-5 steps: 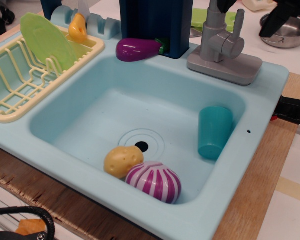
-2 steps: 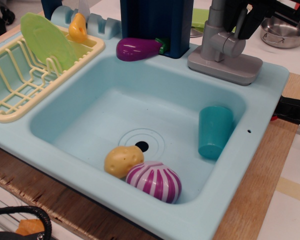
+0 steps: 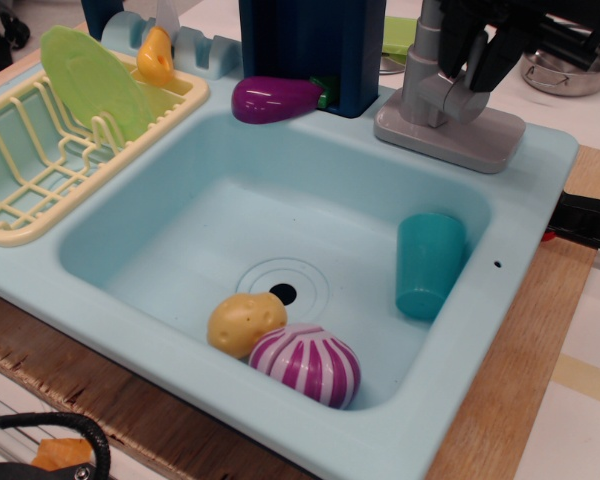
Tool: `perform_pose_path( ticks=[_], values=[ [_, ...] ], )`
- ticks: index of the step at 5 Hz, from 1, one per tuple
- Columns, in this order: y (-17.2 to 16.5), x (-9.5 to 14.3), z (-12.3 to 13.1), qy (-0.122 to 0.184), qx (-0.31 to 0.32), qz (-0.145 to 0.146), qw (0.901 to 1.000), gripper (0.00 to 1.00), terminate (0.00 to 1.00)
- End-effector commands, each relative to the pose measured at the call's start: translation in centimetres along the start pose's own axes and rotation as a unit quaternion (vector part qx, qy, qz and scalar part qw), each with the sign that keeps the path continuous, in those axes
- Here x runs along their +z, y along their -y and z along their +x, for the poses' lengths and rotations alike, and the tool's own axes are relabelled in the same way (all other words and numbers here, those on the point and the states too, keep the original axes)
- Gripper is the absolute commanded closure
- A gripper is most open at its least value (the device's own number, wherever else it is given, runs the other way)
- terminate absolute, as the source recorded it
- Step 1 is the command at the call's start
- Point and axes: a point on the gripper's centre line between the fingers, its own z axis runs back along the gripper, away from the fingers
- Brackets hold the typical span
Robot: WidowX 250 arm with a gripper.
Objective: Turn lever vertical to-front
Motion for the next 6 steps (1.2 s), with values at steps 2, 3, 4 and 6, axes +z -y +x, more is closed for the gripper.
perform_pose_path(
  ticks=[2,3,4,6],
  values=[
    [-0.1,0.1,-3.0,0.0,0.023,-0.022,0.9995,1.0,0.0],
    [-0.4,-1.1,-4.2,-0.037,0.036,-0.036,0.998,1.0,0.0],
    [-0.8,-2.5,-5.4,-0.079,0.047,-0.055,0.9942,1.0,0.0],
    [-1.0,-3.5,-6.7,-0.116,0.051,-0.072,0.9893,1.0,0.0]
  ],
)
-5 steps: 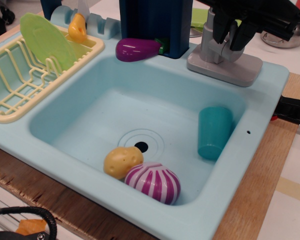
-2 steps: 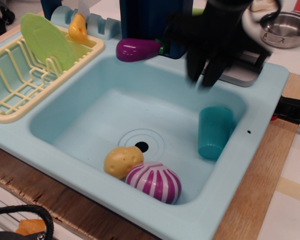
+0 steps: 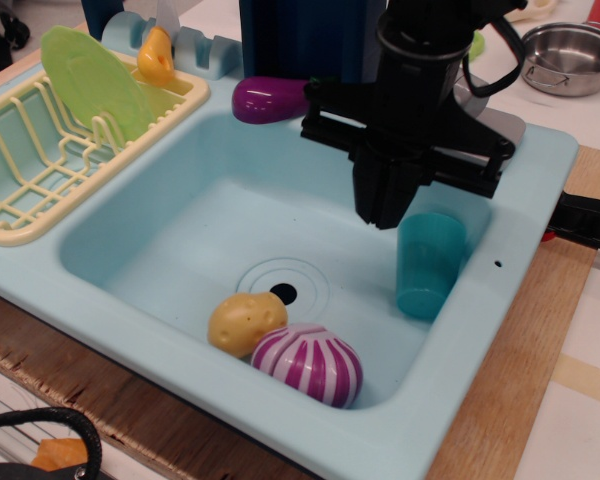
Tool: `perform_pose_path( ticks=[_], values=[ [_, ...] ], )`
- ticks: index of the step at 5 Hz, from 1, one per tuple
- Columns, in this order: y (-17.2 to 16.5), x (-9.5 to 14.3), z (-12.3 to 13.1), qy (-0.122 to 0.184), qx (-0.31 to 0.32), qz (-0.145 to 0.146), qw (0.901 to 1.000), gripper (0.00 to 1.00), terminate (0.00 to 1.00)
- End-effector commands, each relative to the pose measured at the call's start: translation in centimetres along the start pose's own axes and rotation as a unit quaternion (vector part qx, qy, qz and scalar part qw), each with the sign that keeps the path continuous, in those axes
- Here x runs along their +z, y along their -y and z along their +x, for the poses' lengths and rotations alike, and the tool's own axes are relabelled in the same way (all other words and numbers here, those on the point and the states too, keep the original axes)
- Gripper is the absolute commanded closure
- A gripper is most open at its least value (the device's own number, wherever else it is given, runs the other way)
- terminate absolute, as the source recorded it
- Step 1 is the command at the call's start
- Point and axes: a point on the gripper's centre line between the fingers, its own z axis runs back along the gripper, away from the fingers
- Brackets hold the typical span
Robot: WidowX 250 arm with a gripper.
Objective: Turn lever vertical to-front
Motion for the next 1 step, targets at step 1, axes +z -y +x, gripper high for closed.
perform_pose_path(
  ticks=[1],
  values=[
    [-0.51,2.16,-0.33,0.019,-0.001,-0.013,0.9997,0.0,1.0]
  ],
)
